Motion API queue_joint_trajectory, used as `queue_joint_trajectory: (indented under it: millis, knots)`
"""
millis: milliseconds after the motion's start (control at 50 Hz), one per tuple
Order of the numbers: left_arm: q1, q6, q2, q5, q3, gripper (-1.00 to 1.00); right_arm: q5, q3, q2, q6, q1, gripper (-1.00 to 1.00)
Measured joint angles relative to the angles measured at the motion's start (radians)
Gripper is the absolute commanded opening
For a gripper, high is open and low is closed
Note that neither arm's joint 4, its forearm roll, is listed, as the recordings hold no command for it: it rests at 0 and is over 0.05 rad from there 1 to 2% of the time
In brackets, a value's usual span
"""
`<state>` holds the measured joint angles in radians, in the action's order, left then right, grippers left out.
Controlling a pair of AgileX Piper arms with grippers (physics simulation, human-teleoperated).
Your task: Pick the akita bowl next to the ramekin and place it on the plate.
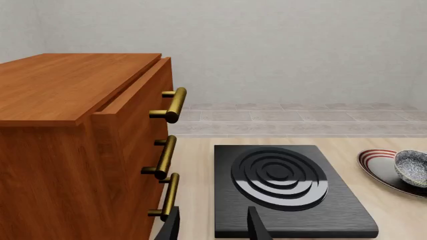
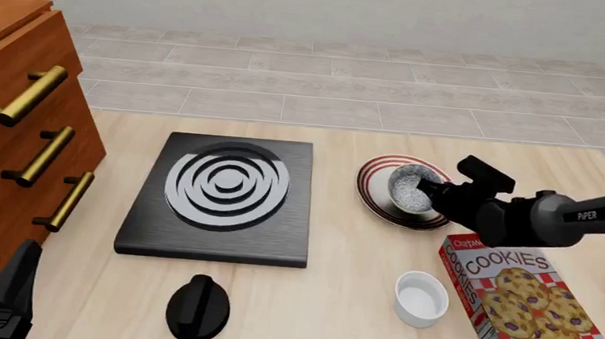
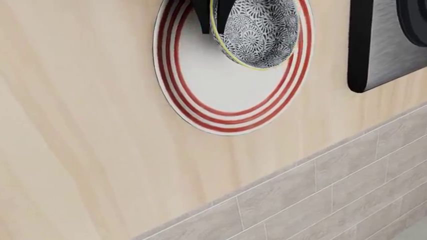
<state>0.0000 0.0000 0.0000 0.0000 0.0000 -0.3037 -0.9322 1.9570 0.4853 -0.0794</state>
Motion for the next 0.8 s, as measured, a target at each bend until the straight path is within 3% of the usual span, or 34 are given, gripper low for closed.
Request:
queue_joint_trajectory:
  millis: [160, 180, 800]
  knots:
    - [0.000, 0.000, 0.000, 0.000, 0.000, 1.00, -0.001, -0.005, 0.006, -0.001, 0.000, -1.00]
    - [0.000, 0.000, 0.000, 0.000, 0.000, 1.00, -0.001, -0.006, 0.007, -0.001, 0.000, 1.00]
    - [0.000, 0.000, 0.000, 0.000, 0.000, 1.00, 0.016, -0.031, -0.014, 0.008, 0.004, 1.00]
